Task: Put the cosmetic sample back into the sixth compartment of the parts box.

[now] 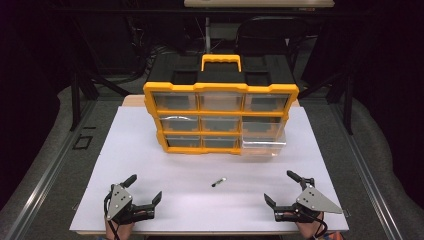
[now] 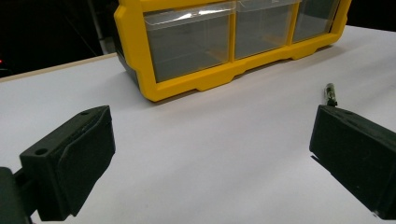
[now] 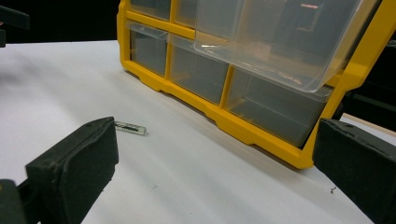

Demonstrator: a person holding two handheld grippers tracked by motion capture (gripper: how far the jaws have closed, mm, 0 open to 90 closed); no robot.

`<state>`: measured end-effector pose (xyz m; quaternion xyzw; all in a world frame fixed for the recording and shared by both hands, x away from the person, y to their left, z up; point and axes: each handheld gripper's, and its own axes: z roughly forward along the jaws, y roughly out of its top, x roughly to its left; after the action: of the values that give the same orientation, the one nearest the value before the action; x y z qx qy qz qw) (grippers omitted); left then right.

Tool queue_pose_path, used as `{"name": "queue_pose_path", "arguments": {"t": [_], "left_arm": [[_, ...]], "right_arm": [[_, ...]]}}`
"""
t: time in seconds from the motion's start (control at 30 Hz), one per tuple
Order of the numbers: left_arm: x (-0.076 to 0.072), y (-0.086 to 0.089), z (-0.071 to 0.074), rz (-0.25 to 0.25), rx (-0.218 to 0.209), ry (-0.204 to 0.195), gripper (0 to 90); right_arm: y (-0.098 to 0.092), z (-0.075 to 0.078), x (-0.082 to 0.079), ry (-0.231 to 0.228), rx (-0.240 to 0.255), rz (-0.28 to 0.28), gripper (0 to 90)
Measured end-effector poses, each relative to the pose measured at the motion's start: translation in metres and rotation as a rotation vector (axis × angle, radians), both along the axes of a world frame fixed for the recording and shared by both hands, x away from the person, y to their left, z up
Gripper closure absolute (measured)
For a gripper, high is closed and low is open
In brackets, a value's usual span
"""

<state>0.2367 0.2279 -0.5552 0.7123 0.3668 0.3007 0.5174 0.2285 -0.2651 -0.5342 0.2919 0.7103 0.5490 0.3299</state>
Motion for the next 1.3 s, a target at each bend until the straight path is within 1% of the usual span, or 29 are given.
{"name": "queue_pose_path", "arguments": {"t": [0.1, 0.13, 0.17, 0.2, 0.3, 0.37, 0.53, 0.6, 0.67, 0.7, 0.83, 0.93, 1.0, 1.1, 1.2, 1.23, 1.3], "left_arm": [[0.001, -0.002, 0.001, -0.003, 0.015, 0.000, 0.1], [0.001, -0.003, 0.001, 0.002, 0.020, -0.008, 0.1], [0.002, -0.005, 0.001, 0.014, 0.022, -0.009, 0.1], [0.002, -0.005, 0.001, 0.014, 0.022, -0.009, 0.1], [0.006, -0.009, 0.000, 0.004, 0.037, 0.026, 0.1], [0.007, -0.013, 0.000, -0.006, 0.037, 0.040, 0.1], [0.009, -0.023, 0.001, -0.021, 0.050, 0.062, 0.0], [0.011, -0.027, 0.001, -0.030, 0.047, 0.074, 0.0], [0.012, -0.032, 0.002, -0.033, 0.049, 0.078, 0.0], [0.013, -0.033, 0.003, -0.040, 0.058, 0.081, 0.0], [0.018, -0.044, 0.006, -0.064, 0.062, 0.074, 0.0], [0.020, -0.054, 0.008, -0.087, 0.080, 0.069, 0.1], [0.023, -0.060, 0.009, -0.098, 0.089, 0.073, 0.0], [0.028, -0.068, 0.010, -0.123, 0.101, 0.094, 0.0], [0.032, -0.078, 0.010, -0.144, 0.110, 0.120, 0.0], [0.033, -0.081, 0.011, -0.149, 0.120, 0.127, 0.0], [0.035, -0.085, 0.011, -0.160, 0.126, 0.137, 0.0]], "right_arm": [[0.000, 0.000, 0.000, -0.001, -0.002, 0.001, 0.0], [0.000, 0.000, 0.000, 0.001, -0.005, 0.004, 0.0], [0.000, 0.000, 0.000, 0.003, -0.005, 0.002, 0.0], [0.000, 0.000, 0.000, 0.003, -0.005, 0.002, 0.0], [0.000, -0.001, 0.002, 0.009, -0.004, 0.004, 0.0], [0.000, -0.001, 0.002, 0.009, -0.003, 0.004, 0.0], [0.001, -0.001, 0.003, 0.009, -0.007, 0.009, 0.0], [0.001, -0.001, 0.002, 0.017, -0.005, 0.009, 0.0], [0.001, -0.001, 0.002, 0.014, -0.006, 0.011, 0.0], [0.001, -0.001, 0.002, 0.017, -0.006, 0.010, 0.0], [0.001, -0.001, 0.003, 0.013, -0.014, 0.011, 0.0], [0.002, -0.001, 0.002, 0.018, -0.015, 0.010, 0.0], [0.003, -0.001, 0.003, 0.015, -0.014, 0.012, 0.0], [0.003, -0.002, 0.004, 0.024, -0.015, 0.014, 0.0], [0.003, -0.002, 0.004, 0.022, -0.015, 0.015, 0.0], [0.003, -0.002, 0.004, 0.022, -0.017, 0.015, 0.0], [0.003, -0.002, 0.004, 0.025, -0.017, 0.014, 0.0]]}}
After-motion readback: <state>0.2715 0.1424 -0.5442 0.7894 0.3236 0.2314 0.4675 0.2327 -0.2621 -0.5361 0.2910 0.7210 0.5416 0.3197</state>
